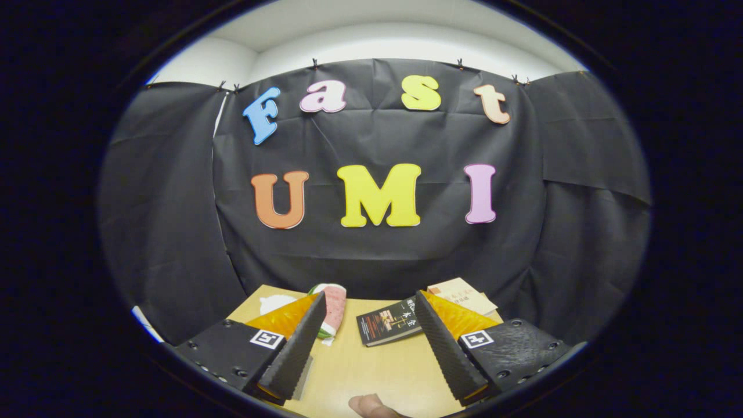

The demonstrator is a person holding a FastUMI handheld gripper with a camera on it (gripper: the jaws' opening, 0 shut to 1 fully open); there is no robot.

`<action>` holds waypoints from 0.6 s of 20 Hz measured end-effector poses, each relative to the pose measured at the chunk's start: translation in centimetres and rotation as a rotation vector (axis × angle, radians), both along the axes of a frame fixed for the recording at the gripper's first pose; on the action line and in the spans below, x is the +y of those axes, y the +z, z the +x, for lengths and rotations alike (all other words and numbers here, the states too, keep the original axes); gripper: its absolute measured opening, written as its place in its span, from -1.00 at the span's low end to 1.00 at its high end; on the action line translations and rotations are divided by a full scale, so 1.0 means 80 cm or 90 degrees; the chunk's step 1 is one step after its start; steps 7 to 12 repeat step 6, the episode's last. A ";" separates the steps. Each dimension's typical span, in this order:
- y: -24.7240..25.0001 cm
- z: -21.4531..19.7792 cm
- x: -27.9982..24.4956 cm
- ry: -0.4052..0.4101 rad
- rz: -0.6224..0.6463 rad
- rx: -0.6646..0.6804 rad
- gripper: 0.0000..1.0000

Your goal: Open the storage box then place both shoes into the box .Put the left shoe in first, then the right shoe, with the right side of both shoes facing outward in a uniform manner.

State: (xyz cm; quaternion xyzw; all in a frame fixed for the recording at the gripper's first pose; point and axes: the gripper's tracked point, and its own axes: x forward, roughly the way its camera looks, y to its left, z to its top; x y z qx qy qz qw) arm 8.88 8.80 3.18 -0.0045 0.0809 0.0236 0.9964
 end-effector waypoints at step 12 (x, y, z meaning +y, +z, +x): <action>0.005 0.003 0.005 -0.011 -0.002 -0.007 0.89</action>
